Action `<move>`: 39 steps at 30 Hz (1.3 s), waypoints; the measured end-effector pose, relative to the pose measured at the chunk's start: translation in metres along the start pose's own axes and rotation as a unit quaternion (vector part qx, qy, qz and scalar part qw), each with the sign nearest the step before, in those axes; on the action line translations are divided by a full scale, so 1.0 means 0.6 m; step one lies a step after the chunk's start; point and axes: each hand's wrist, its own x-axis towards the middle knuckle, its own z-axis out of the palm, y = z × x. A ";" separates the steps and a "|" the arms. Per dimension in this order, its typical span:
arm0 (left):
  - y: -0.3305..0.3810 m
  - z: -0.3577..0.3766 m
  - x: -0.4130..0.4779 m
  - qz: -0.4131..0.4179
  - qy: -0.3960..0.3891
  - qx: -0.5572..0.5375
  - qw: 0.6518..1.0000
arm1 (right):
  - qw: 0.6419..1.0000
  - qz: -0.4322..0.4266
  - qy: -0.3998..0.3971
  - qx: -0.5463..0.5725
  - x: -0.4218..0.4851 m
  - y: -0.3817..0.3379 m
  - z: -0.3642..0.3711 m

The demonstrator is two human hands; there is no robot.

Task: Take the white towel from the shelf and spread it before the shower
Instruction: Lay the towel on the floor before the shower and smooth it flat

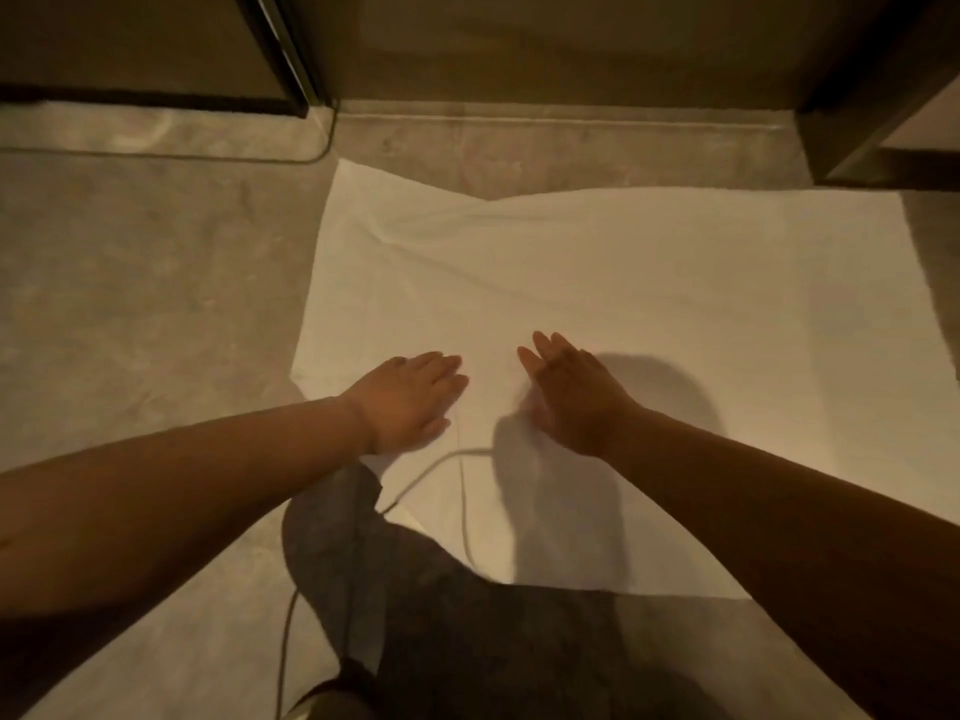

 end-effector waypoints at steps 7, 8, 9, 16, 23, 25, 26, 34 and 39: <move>-0.023 0.007 -0.043 -0.069 0.122 -0.182 0.973 | 0.981 -0.002 0.134 0.143 0.009 -0.098 0.054; -0.023 0.009 -0.046 -0.087 0.134 -0.195 0.968 | 0.979 -0.008 0.134 0.154 0.009 -0.109 0.060; -0.023 0.011 -0.048 -0.101 0.142 -0.200 0.964 | 0.979 -0.009 0.126 0.159 0.009 -0.119 0.064; -0.025 0.015 -0.063 -0.146 0.168 -0.206 0.953 | 0.949 0.061 0.158 0.265 0.010 -0.170 0.076; -0.013 0.007 -0.074 -0.148 0.163 -0.176 0.959 | 0.948 0.135 0.096 0.272 0.007 -0.166 0.086; -0.008 0.000 -0.069 -0.153 0.175 -0.165 0.958 | 0.945 0.136 0.086 0.286 0.008 -0.169 0.081; -0.006 -0.004 -0.066 -0.156 0.182 -0.161 0.957 | 0.942 0.130 0.086 0.296 0.008 -0.171 0.078; -0.015 -0.011 -0.092 -0.117 0.217 -0.157 0.956 | 0.936 0.090 0.110 0.321 -0.008 -0.176 0.074; -0.003 -0.004 -0.127 -0.164 0.245 -0.228 0.928 | 0.920 0.071 0.155 0.352 -0.013 -0.182 0.077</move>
